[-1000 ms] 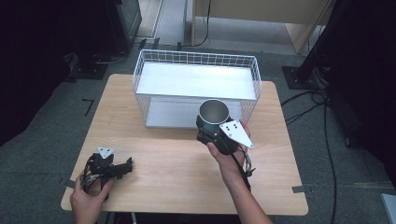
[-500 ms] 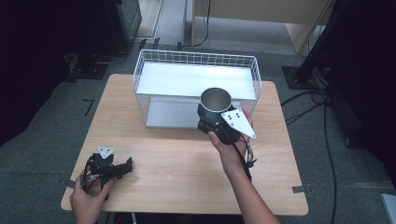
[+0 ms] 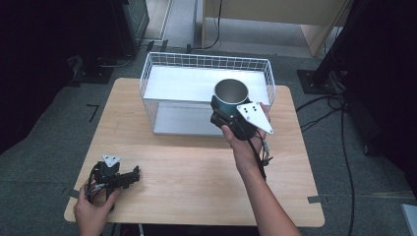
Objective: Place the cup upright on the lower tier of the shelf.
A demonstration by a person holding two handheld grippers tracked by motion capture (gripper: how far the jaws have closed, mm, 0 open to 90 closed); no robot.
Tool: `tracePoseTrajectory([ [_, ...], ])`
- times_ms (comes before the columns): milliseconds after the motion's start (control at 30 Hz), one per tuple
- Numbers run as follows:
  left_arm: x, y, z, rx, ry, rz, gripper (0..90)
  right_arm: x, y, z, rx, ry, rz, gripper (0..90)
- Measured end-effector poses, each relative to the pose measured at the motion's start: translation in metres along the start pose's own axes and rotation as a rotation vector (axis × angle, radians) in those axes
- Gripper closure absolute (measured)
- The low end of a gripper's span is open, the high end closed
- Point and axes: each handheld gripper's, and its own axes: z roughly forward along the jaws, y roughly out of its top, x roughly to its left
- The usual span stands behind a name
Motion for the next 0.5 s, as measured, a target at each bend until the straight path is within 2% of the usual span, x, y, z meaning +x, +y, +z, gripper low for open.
tracePoseTrajectory([
  [133,0.000,0.000,0.000,0.000,0.000,-0.001,0.0,0.000,0.005,0.006,-0.006,-0.008,-0.016,14.7],
  [500,0.000,0.000,0.000,0.000,0.000,0.000,0.0,-0.003,0.013,0.025,-0.013,-0.041,-0.018,14.7],
])
